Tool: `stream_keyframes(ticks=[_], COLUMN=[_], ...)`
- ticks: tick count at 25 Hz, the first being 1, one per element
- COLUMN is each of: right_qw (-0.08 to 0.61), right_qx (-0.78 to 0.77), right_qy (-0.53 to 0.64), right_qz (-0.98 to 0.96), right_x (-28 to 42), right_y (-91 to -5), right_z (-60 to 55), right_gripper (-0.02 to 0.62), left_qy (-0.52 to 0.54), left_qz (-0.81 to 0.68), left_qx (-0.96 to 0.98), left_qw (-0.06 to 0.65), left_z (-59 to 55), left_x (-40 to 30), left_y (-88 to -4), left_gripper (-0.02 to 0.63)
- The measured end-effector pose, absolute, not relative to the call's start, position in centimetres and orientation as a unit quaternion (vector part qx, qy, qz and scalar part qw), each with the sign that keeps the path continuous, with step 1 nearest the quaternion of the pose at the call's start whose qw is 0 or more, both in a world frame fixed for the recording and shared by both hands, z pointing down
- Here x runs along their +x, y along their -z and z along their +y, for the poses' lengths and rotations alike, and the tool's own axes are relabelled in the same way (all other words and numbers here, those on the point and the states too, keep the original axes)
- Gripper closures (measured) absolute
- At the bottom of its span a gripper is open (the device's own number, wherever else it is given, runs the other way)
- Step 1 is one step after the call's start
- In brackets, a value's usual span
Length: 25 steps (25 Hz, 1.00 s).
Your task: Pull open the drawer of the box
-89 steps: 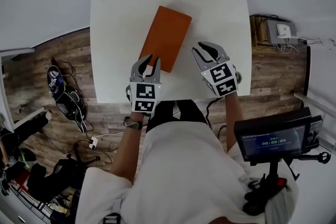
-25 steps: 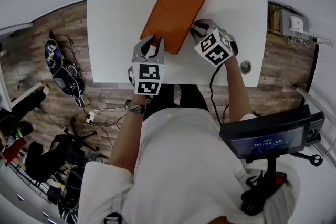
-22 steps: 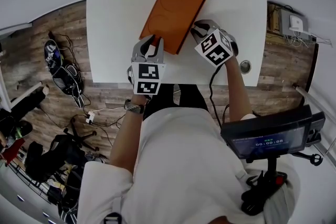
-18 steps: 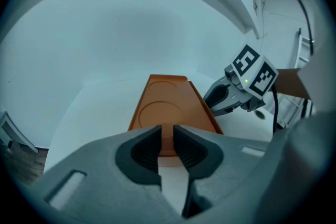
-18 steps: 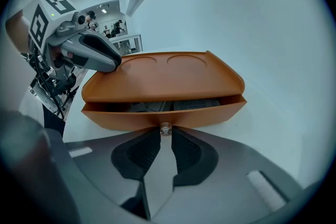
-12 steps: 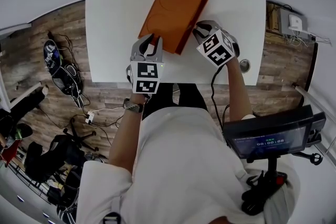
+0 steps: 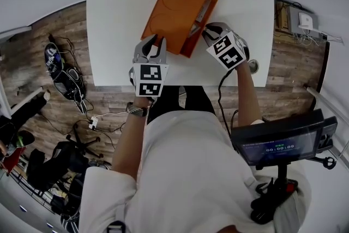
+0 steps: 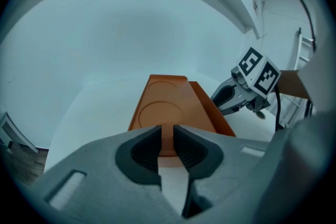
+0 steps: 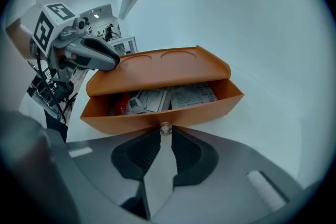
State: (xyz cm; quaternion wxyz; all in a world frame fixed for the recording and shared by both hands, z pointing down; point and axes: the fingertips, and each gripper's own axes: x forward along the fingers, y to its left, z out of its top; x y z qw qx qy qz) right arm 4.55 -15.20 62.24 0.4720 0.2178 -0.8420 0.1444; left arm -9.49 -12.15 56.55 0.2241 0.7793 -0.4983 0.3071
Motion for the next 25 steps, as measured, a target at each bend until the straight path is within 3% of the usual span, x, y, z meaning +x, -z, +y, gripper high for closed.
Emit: stream_keyframes(ticks=[25], right_qw=[0.452], right_qx=[0.244], right_qy=[-0.191], right_qz=[-0.836], right_x=[6.2], right_y=[-62.9], right_z=[-14.4], right_gripper=[0.527], left_qy=[-0.306], left_qz=[-0.504], left_qx=[0.776], left_qw=[0.222], left_z=[-12.5], left_x=[-9.8], left_y=[-57.1], left_gripper=[0.531])
